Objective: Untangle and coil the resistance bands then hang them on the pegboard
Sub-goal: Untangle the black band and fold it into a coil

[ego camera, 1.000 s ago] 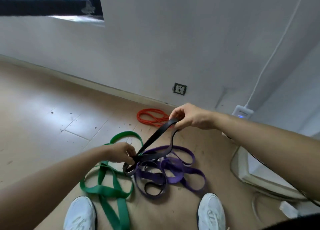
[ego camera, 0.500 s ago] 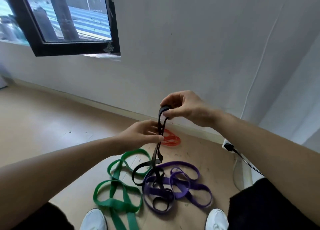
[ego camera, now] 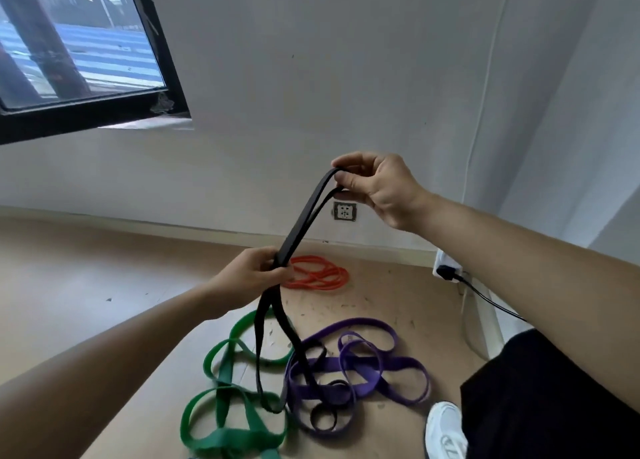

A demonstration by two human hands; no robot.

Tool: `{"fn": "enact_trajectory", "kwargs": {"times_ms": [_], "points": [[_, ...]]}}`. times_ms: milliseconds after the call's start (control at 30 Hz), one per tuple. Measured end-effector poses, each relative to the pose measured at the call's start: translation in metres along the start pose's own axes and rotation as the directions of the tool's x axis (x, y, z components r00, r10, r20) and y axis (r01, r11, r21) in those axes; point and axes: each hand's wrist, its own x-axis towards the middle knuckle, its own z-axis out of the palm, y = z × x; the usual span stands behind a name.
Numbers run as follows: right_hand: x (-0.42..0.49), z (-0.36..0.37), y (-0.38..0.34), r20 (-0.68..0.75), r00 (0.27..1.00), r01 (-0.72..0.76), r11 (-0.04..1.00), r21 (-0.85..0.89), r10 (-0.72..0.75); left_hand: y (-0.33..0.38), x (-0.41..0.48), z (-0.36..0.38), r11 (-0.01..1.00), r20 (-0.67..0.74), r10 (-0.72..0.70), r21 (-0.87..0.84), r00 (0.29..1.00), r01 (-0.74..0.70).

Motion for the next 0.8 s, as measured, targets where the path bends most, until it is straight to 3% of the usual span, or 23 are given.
{"fn": "enact_trajectory", "kwargs": {"times_ms": [100, 167, 267, 333, 400, 567, 700, 800], "points": [[0.008, -0.016, 0.007, -0.055, 0.998, -0.026, 0.999, 0.041, 0.028, 0.0, 0.004, -0.003, 0.999, 0.02, -0.052, -0.015, 0.998, 0.052], [0.009, -0.029, 0.012, -0.064, 0.996, -0.061, 0.998, -0.018, 0.06, 0.005, 0.006, -0.006, 0.998, 0.016, -0.041, -0.055, 0.999, 0.041], [0.004, -0.053, 0.025, 0.059, 0.979, -0.168, 0.931, -0.325, 0.197, 0.02, 0.007, -0.012, 0.989, -0.032, -0.006, -0.149, 0.999, 0.002], [-0.001, -0.061, 0.032, 0.202, 0.902, -0.218, 0.808, -0.547, 0.381, 0.031, 0.005, -0.014, 0.974, -0.019, 0.002, -0.226, 1.0, -0.006], [-0.004, -0.058, 0.036, 0.27, 0.842, -0.203, 0.738, -0.643, 0.467, 0.041, 0.002, -0.015, 0.967, 0.023, 0.015, -0.256, 1.0, -0.008], [-0.008, -0.023, 0.023, 0.309, 0.854, -0.109, 0.724, -0.681, 0.419, 0.061, -0.005, -0.019, 0.969, 0.108, 0.071, -0.242, 0.992, -0.043], [-0.011, 0.005, -0.005, 0.32, 0.925, 0.107, 0.668, -0.736, 0.204, 0.068, -0.007, -0.022, 0.984, 0.105, 0.096, -0.158, 0.99, -0.079], [-0.012, 0.025, -0.013, 0.398, 0.902, 0.197, 0.663, -0.722, 0.165, 0.07, -0.008, -0.023, 0.99, 0.108, 0.091, -0.119, 0.99, -0.078]]}}
